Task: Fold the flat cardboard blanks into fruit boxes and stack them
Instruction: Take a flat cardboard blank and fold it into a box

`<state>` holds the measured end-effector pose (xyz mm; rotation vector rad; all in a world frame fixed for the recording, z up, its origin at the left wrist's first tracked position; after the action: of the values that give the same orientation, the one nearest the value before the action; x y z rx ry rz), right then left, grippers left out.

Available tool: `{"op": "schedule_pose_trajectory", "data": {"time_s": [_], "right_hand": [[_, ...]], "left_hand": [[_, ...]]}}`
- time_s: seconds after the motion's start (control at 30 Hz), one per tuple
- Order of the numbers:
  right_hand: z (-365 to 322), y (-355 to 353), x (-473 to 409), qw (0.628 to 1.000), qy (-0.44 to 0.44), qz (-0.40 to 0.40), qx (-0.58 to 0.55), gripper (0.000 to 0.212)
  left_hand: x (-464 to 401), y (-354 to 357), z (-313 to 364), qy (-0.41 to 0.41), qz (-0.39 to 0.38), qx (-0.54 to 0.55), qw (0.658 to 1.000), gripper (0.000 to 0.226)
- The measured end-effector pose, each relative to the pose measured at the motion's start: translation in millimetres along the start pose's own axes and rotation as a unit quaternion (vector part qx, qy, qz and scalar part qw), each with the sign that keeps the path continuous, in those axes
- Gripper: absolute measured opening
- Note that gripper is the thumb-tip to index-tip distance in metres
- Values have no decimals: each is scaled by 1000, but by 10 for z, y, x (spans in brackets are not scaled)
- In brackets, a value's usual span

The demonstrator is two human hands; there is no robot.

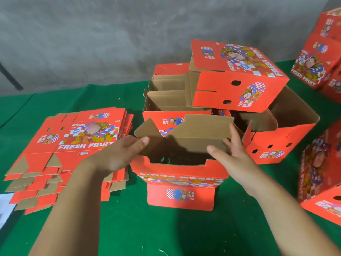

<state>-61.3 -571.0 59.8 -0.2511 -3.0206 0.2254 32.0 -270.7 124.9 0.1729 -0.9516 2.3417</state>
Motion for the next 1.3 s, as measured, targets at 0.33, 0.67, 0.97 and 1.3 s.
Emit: {"op": "schedule_pose_trajectory", "data": {"time_s": [0.33,0.67,0.97,1.3], "right_hand": [[94,93,33,940,-163,217,207,111],[38,353,-45,898,-164,157,376,106],[112,495,-220,857,-18,17,515,100],[419,579,-177,851,-2,25,525,98]], "left_hand": [[208,449,-123,-6,196,225,954,57],[134,671,-375,20,463,-135,876,44],[109,803,-348,85,495,-156,851,49],[70,942,-403,140,302,-217,918,66]]}}
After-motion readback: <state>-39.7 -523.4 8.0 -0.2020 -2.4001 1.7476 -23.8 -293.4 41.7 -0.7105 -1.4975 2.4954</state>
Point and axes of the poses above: each hand's wrist, its own x-axis away from the middle knuckle, its own y-axis out of the palm, z = x × y, the point moved 2 cm from there along -x, towards the middle knuckle, and after that the axes turned 4 degrees about -z, right-handed, at the moved point
